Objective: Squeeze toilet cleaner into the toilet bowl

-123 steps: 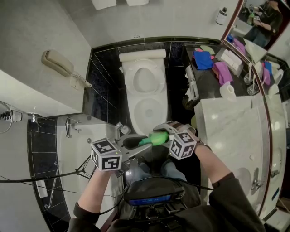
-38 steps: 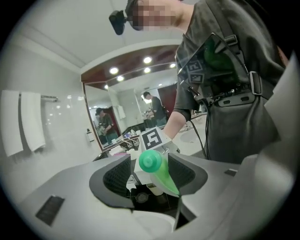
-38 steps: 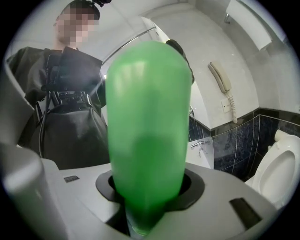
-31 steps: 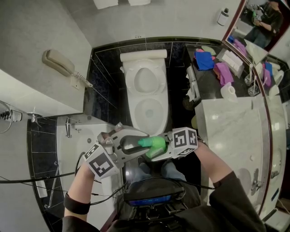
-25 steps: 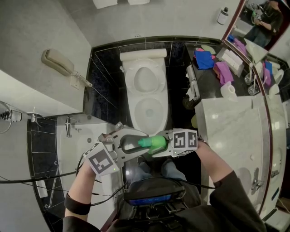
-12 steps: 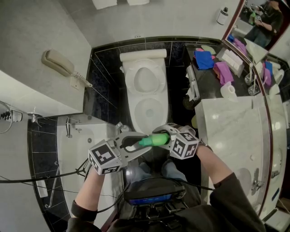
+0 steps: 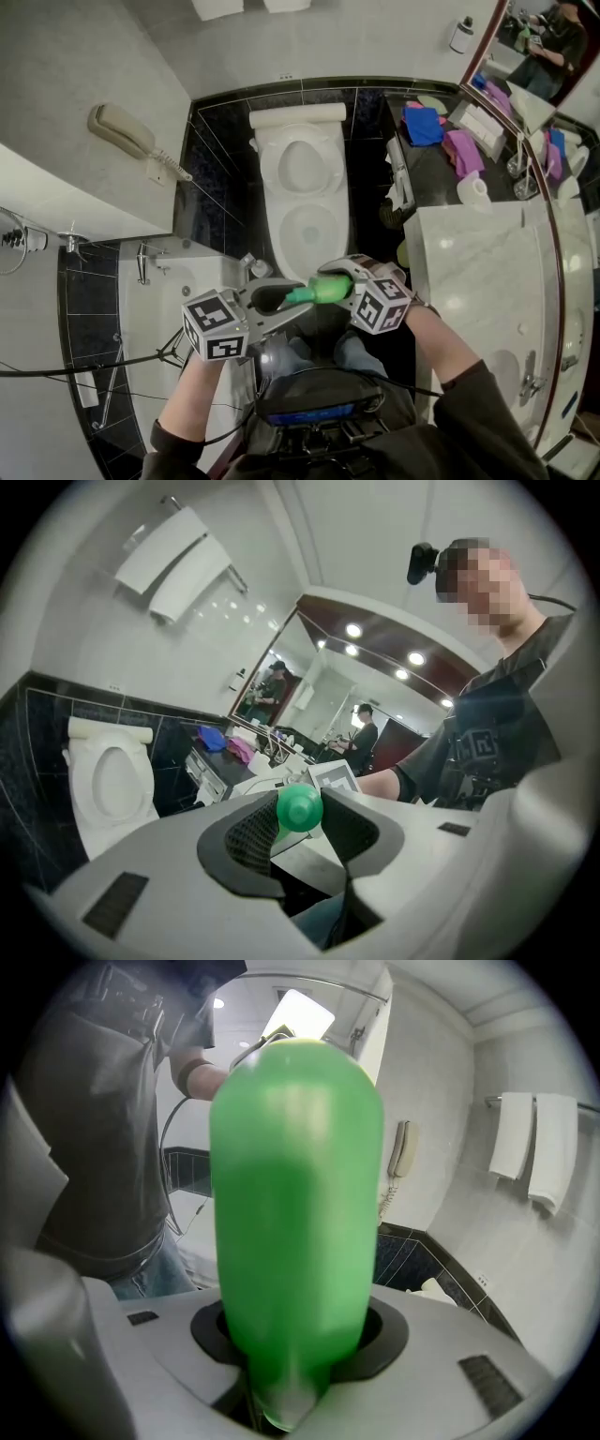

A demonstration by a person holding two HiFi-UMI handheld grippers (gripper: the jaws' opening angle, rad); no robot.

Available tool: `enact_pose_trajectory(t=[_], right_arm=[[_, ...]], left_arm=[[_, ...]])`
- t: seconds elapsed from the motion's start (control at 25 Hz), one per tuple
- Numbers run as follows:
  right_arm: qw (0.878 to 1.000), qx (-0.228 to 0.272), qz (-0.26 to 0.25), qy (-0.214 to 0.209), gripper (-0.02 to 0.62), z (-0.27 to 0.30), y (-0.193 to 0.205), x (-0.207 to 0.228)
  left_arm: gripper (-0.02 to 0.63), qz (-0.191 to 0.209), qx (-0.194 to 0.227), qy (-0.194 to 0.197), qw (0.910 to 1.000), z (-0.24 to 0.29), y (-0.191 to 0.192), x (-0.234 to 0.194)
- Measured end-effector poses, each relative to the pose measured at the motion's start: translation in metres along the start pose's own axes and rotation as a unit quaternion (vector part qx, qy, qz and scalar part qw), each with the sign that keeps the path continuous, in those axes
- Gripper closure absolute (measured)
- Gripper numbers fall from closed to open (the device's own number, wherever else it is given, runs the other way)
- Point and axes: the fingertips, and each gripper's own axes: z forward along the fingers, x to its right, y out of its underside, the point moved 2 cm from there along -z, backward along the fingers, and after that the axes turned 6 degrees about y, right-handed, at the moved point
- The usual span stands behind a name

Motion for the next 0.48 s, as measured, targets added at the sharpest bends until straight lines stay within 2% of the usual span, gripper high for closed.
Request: enact_pose_trajectory(t=[0.24, 0.48], right_arm=[[1.000, -0.006, 0.003, 0.000, 0.408, 0.001, 0.004, 0.002], [0.999, 0.000, 0.051, 0.007, 0.408, -0.001, 0.011, 0.008]], left_arm=[[0.457, 0.010, -0.002, -0.017, 0.9998, -0.008, -0.001, -0.008], [0.457, 0.015, 0.020, -0.039, 0.9989, -0.021, -0.006, -0.020]])
